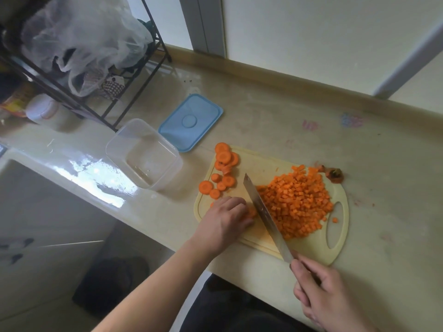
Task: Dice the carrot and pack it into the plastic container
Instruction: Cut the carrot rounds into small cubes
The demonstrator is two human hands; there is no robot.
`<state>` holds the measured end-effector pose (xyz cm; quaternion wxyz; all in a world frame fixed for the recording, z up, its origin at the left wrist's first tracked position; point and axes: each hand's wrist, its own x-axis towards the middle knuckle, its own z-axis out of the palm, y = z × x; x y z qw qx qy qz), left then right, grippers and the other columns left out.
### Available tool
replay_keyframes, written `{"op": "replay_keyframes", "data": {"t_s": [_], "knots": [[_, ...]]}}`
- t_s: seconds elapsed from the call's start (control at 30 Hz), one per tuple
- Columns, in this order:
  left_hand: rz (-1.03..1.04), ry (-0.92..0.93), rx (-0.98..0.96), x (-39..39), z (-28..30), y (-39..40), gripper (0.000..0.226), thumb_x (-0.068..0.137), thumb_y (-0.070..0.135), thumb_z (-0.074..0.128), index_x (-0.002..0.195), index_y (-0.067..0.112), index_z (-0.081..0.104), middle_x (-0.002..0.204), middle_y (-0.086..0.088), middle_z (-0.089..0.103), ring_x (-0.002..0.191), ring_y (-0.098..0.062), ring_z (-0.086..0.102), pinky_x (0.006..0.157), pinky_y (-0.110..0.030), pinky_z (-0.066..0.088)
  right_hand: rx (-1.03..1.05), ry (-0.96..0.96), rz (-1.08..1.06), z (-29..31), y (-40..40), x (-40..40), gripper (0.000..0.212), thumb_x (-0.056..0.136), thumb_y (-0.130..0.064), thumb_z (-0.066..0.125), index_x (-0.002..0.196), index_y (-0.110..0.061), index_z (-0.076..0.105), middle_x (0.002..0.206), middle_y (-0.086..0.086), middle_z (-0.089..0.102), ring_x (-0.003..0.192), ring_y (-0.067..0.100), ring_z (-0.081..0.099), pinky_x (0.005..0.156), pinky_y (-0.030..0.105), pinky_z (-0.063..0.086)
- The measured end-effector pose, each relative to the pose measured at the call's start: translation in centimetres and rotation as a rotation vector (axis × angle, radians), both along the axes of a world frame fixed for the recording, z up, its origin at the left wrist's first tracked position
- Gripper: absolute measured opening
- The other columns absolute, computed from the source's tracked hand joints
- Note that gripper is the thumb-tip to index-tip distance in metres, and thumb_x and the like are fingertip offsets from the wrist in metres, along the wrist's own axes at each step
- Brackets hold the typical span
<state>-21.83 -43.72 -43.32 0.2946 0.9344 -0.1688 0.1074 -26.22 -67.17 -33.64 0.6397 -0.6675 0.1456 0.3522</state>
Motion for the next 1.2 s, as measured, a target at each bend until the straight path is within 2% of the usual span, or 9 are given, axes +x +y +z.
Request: {"op": "replay_keyframes", "data": {"t_s": [0.1, 0.27, 0.47, 0.63, 0.77, 0.93, 1.07, 1.13, 1.2], "knots": [[0.015, 0.008, -0.052, -0.7, -0.1, -0.9, 0.025, 0.093, 0.026, 0.064, 0.091, 0.003, 0.073, 0.098, -0.011, 0.070, 0.083, -0.024, 0.064, 0.078, -0.029, 0.047, -0.028, -0.030, 0.057, -0.3, -0.1, -0.3, 0.034, 0.073, -0.049, 0.058, 0.105, -0.054, 0.066, 0.052, 0.011, 0.034, 0.043, 0.015, 0.029, 0.041, 0.021, 0.027], [0.033, 0.036, -0.025, -0.8, -0.4, -1.2, 0.027, 0.094, 0.031, 0.063, 0.094, 0.005, 0.072, 0.099, -0.010, 0.068, 0.086, -0.027, 0.066, 0.078, -0.036, 0.050, -0.029, -0.024, 0.063, -0.2, -0.4, 0.0, 0.031, 0.075, -0.049, 0.057, 0.104, -0.057, 0.066, 0.053, 0.010, 0.034, 0.044, 0.016, 0.027, 0.043, 0.021, 0.024], [0.023, -0.024, 0.003, -1.2, 0.3, -0.4, 0.031, 0.095, 0.037, 0.067, 0.098, 0.006, 0.072, 0.110, -0.012, 0.066, 0.092, -0.023, 0.060, 0.082, -0.032, 0.047, -0.017, -0.030, 0.031, -0.2, -0.5, -0.1, 0.033, 0.075, -0.048, 0.058, 0.106, -0.055, 0.066, 0.051, 0.009, 0.034, 0.043, 0.015, 0.027, 0.045, 0.022, 0.023], [-0.134, -0.067, 0.010, -1.3, 0.1, -0.1, 0.019, 0.100, 0.019, 0.063, 0.100, 0.004, 0.075, 0.106, -0.012, 0.070, 0.096, -0.031, 0.064, 0.084, -0.040, 0.054, -0.092, -0.093, 0.107, 0.2, -0.7, -0.8, 0.052, 0.063, -0.081, 0.057, 0.110, -0.060, 0.061, 0.047, 0.001, 0.042, 0.041, 0.016, 0.036, 0.044, 0.022, 0.032], [-0.154, -0.062, -0.014, -0.8, -0.2, -0.3, 0.018, 0.099, 0.013, 0.062, 0.098, 0.001, 0.076, 0.104, -0.013, 0.071, 0.093, -0.031, 0.065, 0.082, -0.039, 0.056, -0.129, -0.088, 0.139, 0.7, -0.6, -1.1, 0.033, 0.076, -0.055, 0.054, 0.107, -0.064, 0.060, 0.047, -0.003, 0.040, 0.044, 0.010, 0.037, 0.046, 0.023, 0.033], [-0.142, -0.049, -0.057, -0.9, -0.2, -0.3, 0.020, 0.100, 0.015, 0.063, 0.098, 0.002, 0.077, 0.107, -0.010, 0.072, 0.097, -0.027, 0.065, 0.086, -0.034, 0.055, -0.219, -0.150, 0.195, 0.7, -1.0, -1.3, 0.038, 0.077, -0.059, 0.049, 0.113, -0.057, 0.062, 0.043, -0.011, 0.039, 0.045, 0.007, 0.036, 0.050, 0.024, 0.032], [-0.125, -0.039, -0.049, -1.1, -0.4, -0.3, 0.015, 0.098, 0.012, 0.067, 0.100, 0.002, 0.078, 0.109, -0.010, 0.072, 0.098, -0.028, 0.065, 0.088, -0.034, 0.055, -0.253, -0.232, 0.208, 0.2, 0.3, 0.0, 0.040, 0.083, -0.049, 0.048, 0.113, -0.033, 0.070, 0.046, -0.022, 0.050, 0.045, -0.003, 0.048, 0.049, 0.007, 0.033], [-0.119, -0.037, -0.037, -1.2, -0.4, -0.3, 0.011, 0.094, 0.010, 0.072, 0.099, 0.002, 0.077, 0.107, -0.010, 0.072, 0.097, -0.027, 0.065, 0.085, -0.035, 0.056, -0.226, -0.208, 0.169, 0.1, 0.5, 0.2, 0.042, 0.081, -0.053, 0.049, 0.112, -0.036, 0.070, 0.045, -0.014, 0.047, 0.041, 0.000, 0.043, 0.047, 0.008, 0.032], [-0.119, -0.052, -0.023, -1.3, -0.3, -0.3, 0.009, 0.093, 0.009, 0.074, 0.098, 0.002, 0.077, 0.103, -0.011, 0.071, 0.095, -0.027, 0.064, 0.083, -0.035, 0.056, -0.183, -0.175, 0.135, 0.2, 0.3, 0.1, 0.041, 0.077, -0.058, 0.050, 0.113, -0.048, 0.066, 0.046, -0.006, 0.040, 0.042, 0.003, 0.037, 0.045, 0.019, 0.032]]}}
